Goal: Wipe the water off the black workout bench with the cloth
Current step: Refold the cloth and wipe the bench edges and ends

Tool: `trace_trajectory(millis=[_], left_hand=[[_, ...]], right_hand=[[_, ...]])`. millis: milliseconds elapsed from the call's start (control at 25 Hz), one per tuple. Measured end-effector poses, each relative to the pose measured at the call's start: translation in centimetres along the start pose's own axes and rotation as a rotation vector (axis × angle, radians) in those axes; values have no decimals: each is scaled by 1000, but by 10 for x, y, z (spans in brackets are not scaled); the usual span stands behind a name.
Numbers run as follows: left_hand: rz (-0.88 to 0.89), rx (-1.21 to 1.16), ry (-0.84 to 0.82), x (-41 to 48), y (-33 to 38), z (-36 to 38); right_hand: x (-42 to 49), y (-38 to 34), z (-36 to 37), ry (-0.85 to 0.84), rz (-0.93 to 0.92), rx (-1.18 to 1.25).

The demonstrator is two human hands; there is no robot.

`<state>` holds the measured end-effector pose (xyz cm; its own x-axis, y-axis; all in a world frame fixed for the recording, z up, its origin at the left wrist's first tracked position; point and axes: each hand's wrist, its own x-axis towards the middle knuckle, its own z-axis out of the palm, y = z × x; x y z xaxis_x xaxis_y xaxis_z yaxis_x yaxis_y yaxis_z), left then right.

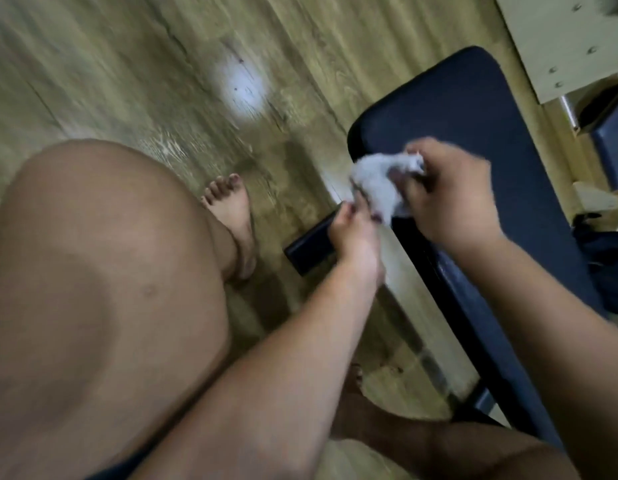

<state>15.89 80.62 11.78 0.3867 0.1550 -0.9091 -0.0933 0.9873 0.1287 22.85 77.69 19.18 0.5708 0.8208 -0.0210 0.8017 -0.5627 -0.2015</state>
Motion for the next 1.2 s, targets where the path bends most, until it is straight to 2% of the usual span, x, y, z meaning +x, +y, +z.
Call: trace_trajectory(millis=[120, 200, 360, 440, 560, 680, 760, 840, 880, 960, 1040, 1080, 1160, 1200], left_hand=[[-227, 214, -12, -25, -65, -16], [-214, 229, -72, -29, -68, -23], [59, 98, -22, 11, 7, -14], [209, 35, 27, 29, 59, -1], [460, 352, 119, 42, 101, 13], [651, 499, 50, 26, 110, 16], [804, 588, -39, 7, 116, 24], [926, 745, -169, -22, 124, 38], [926, 807, -250, -37, 126, 44], [707, 835, -408, -63, 125, 39], [361, 821, -467, -74, 121, 19], [256, 819, -488, -77, 117, 5], [188, 811, -519, -82, 107, -15], [199, 814, -526, -87, 101, -20]], right_hand=[[-76, 30, -23, -128, 101, -74], [-87, 34, -28, -117, 171, -65], [-14, -3, -1, -27, 43, 32], [42, -24, 13, 51, 81, 75], [91, -29, 12, 52, 301, -5], [87, -13, -8, 90, 362, 19], [71, -2, -22, 178, 414, 219], [51, 0, -35, 289, 528, 565], [40, -2, -43, 319, 611, 817], [14, -9, -52, 266, 776, 1289], [-10, -18, -56, 184, 863, 1557], [-21, -22, -57, 190, 883, 1679], [-38, -32, -54, 225, 910, 1883], [-44, -39, -49, 187, 908, 1903]])
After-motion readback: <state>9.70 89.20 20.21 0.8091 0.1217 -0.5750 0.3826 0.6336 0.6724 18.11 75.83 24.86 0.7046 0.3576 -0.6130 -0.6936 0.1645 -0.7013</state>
